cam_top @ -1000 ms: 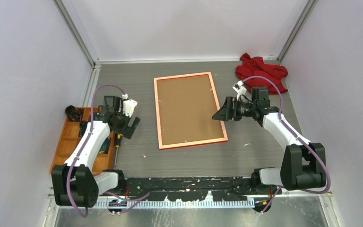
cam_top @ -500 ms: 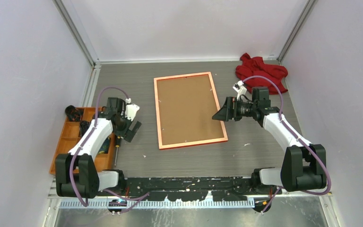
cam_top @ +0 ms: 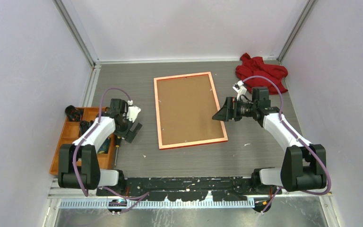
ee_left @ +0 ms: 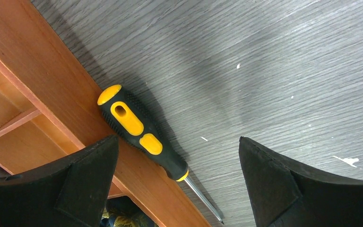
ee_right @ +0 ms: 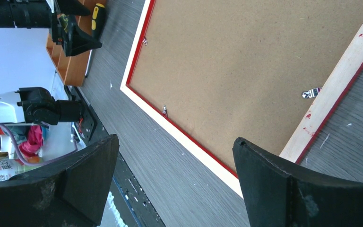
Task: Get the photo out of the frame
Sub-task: Pick up the screwdriver from the center of the board.
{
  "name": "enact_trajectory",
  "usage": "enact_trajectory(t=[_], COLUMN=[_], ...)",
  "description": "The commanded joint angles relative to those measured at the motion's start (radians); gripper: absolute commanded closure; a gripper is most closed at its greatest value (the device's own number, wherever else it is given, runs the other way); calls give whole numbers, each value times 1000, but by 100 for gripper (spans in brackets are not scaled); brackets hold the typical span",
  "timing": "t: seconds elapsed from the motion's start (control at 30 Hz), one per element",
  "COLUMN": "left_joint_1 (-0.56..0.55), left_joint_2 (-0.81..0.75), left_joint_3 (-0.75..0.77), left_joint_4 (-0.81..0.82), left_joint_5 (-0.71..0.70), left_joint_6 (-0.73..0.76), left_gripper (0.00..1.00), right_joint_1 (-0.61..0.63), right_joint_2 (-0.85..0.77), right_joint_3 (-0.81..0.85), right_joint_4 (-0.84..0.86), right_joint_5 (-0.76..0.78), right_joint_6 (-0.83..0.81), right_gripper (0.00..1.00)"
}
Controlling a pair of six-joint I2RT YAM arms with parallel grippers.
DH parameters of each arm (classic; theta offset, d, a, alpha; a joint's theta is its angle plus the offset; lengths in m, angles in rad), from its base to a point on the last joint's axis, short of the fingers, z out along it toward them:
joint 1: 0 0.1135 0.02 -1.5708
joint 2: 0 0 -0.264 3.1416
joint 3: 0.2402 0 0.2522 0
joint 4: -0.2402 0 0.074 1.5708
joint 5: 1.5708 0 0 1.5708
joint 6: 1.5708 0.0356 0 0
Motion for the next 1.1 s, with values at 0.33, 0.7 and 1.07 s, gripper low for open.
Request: enact_trajectory(t=[0.33,0.7,1.07], left_joint_1=[-1,-1,-2], left_joint_2=[-53,-181,-90], left_joint_3=[20,14,-35], left_joint_4=[-65,-11,66], left_joint_5=[189,114,-4], left_joint_6=[61,40,49], left_gripper=[0,0,0], right_joint_1=[3,3,3], right_joint_2=[-29,-28,-39], right_joint_3=[39,39,37], right_joint_4=[4,4,1], right_joint_5=[-14,-13,-13], right_joint_6=[-20,-21,-22], right_gripper=[5,5,5])
